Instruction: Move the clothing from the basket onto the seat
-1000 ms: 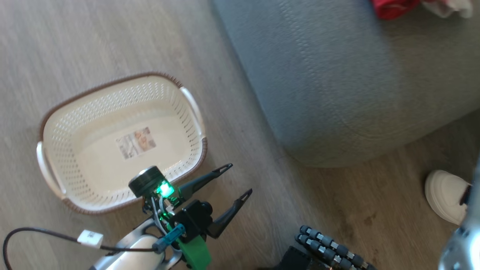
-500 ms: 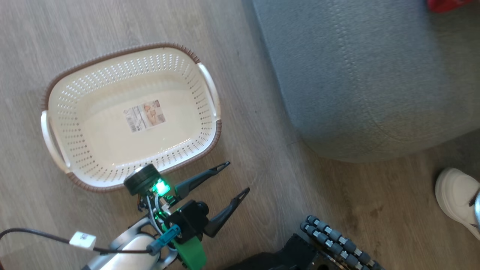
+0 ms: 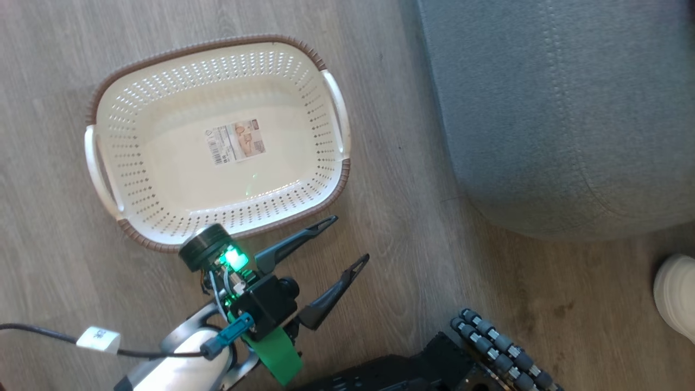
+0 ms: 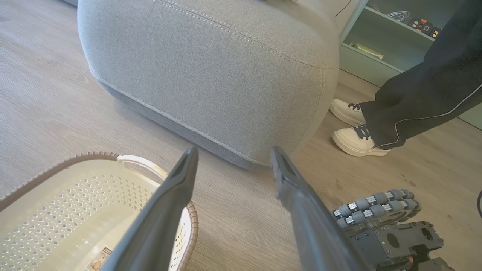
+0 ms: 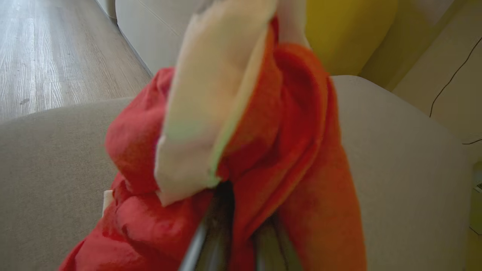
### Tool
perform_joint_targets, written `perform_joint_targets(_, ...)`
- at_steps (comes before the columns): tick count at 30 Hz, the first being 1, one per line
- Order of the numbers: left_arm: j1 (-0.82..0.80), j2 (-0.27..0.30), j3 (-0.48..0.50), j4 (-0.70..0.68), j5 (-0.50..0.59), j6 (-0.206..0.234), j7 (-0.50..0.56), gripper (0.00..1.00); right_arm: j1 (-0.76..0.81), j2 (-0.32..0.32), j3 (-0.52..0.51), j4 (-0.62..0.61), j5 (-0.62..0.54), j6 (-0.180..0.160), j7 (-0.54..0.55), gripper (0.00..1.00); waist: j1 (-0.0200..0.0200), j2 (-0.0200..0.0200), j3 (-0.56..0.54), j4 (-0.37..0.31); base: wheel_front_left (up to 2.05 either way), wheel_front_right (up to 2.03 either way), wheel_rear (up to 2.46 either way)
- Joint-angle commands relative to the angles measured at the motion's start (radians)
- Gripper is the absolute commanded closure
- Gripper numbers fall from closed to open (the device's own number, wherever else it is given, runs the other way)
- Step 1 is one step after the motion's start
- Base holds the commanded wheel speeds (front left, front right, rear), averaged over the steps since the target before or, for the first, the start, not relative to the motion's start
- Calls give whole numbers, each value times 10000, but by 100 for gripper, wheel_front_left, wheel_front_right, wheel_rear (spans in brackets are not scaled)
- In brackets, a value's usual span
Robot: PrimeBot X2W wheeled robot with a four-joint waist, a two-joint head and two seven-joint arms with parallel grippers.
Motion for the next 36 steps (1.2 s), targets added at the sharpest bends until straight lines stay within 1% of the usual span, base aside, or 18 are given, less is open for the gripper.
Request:
perform_joint_targets(1,-79,9,179,-361,28,-9,-49,0,-239,-332,-224,-160,-210,-4,109,100,-1,0,82,105,0,0,0)
perform_joint_targets(3,-119,12,206,-371,31,-10,-49,0,-236,-336,-511,57,-549,-4,274,100,-1,0,149,182,0,0,0)
perform_joint_targets(5,-152,7,230,-362,36,-10,-49,0,-192,-271,-423,348,-974,-4,472,100,-1,0,208,249,0,0,0)
perform_joint_targets(7,-161,17,247,-329,36,-11,-49,0,-200,-253,-568,542,-1125,-4,535,100,-1,0,255,266,0,0,0)
perform_joint_targets(17,-224,-63,231,-252,79,-12,-49,0,-369,-82,-1048,822,-1697,-4,-28,100,-1,0,150,232,0,0,0)
perform_joint_targets(18,-231,-86,208,-244,78,-12,-49,0,-369,-79,-1078,796,-1770,-4,-133,73,-1,0,101,234,0,0,0)
perform_joint_targets(19,-237,-114,181,-231,78,-12,-49,0,-358,-71,-1060,776,-1860,-4,-246,52,-1,0,41,240,0,0,0)
perform_joint_targets(20,-242,-143,149,-210,78,-12,-49,0,-344,-57,-998,767,-1949,-4,-373,12,-1,0,-26,249,0,0,0)
perform_joint_targets(21,-250,-175,111,-178,74,-12,-49,0,-322,-42,-941,816,-1991,-4,-462,0,-1,0,-108,264,0,0,0)
perform_joint_targets(27,-331,-403,-64,17,82,-13,-49,0,-39,-343,-1088,850,-2253,-4,-586,0,-1,0,-613,374,0,0,0)
perform_joint_targets(32,-320,-817,-104,215,49,-13,-49,0,129,-404,-966,964,-2485,-4,-683,0,-1,0,-1271,450,0,0,0)
perform_joint_targets(36,-241,-1223,-197,424,2,-13,-49,0,370,-631,-628,1069,-2809,-4,-735,0,-1,0,-1903,545,0,0,0)
